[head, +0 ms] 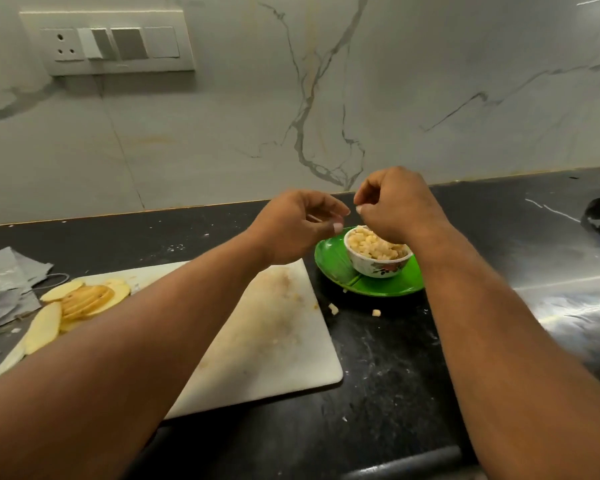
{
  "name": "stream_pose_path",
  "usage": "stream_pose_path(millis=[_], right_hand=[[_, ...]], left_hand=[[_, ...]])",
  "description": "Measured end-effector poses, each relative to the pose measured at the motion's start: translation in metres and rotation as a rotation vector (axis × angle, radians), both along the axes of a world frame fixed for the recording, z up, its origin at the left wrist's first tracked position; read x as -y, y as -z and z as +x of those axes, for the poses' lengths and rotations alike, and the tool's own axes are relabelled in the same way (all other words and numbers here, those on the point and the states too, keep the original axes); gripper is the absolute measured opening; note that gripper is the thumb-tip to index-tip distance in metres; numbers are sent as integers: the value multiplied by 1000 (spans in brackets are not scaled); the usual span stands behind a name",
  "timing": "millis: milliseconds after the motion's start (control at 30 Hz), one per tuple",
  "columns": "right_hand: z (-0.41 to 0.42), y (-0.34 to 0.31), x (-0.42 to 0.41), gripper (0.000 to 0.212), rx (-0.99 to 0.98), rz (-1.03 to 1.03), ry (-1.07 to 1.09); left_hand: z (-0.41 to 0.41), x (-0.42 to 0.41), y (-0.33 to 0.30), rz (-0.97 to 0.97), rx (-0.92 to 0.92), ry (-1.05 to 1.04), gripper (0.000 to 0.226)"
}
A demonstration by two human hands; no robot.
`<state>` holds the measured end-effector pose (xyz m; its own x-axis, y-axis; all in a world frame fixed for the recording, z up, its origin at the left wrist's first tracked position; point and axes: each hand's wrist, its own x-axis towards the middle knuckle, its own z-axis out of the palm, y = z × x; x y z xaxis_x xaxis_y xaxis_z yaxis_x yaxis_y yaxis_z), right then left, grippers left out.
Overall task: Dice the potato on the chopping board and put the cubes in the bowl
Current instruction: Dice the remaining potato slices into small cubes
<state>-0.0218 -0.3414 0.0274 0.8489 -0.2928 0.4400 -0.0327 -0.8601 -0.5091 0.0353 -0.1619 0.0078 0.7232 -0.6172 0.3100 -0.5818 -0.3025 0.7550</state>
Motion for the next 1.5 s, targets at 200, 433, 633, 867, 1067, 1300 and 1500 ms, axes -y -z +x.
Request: stream_pose_path(millis=[200, 433, 633, 867, 1067, 1300, 1500], right_hand=[[-13, 11, -95, 17, -38, -156, -460], [-14, 28, -148, 32, -262, -365, -591], [-2, 7, -217, 30, -421, -480, -661], [0, 27, -251, 58, -505, -528, -539], [1, 28, -249, 38, -538, -473, -487], [-3, 25, -241, 12, -582, -295, -441], [-9, 20, -230, 33, -615, -253, -428]], left_hand=[[-11, -95, 5, 17, 61, -40, 26], [-9, -202, 10, 221, 104, -286, 14], [8, -258, -5, 325, 144, -495, 16], [33, -302, 3, 465, 29, -577, 16], [35, -314, -4, 500, -9, -521, 6], [25, -287, 1, 688, -1, -399, 49], [25, -270, 4, 783, 11, -384, 60]])
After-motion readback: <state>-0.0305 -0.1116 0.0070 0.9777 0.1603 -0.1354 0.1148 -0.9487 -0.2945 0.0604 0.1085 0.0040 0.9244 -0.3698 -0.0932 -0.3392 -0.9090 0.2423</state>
